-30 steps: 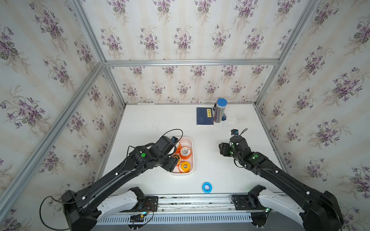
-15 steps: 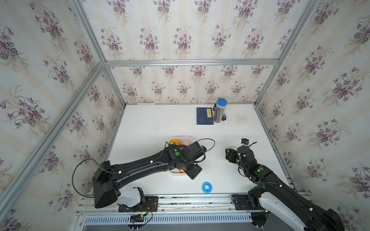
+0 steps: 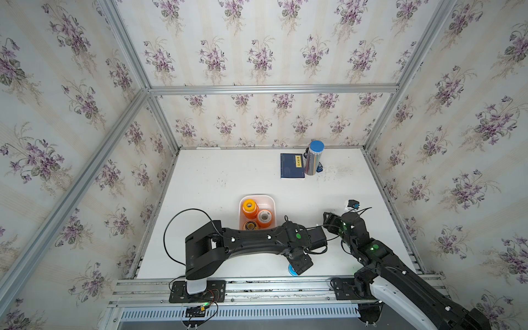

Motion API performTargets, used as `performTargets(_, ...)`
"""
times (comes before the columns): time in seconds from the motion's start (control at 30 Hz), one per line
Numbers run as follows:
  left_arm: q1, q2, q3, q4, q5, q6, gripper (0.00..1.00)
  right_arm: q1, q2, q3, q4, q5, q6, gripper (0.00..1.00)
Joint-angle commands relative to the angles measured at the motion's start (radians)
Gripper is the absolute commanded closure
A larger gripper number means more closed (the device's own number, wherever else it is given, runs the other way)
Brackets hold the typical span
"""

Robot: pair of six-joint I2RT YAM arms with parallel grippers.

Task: Put the sealing tape into the storage box
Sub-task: Pick up the sealing tape at the center of the board.

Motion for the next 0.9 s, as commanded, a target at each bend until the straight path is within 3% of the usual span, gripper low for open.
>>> performTargets(0.0,-0.01,0.037,0.009,0.013,0.0,-0.022,0.2,-0.001,0.002,0.006,0.014,0.011,0.001,0.23)
performTargets(0.3,-0.018,0.091,-0.021,0.058,0.03,-0.042,0.21,0.0,0.002,0.006,0.013,0.008,-0.001,0.22)
performTargets(0.87,-0.022,0.116,-0.036,0.078,0.027,-0.068,0.39,0.0,0.011,0.006,0.019,0.002,-0.001,0.22)
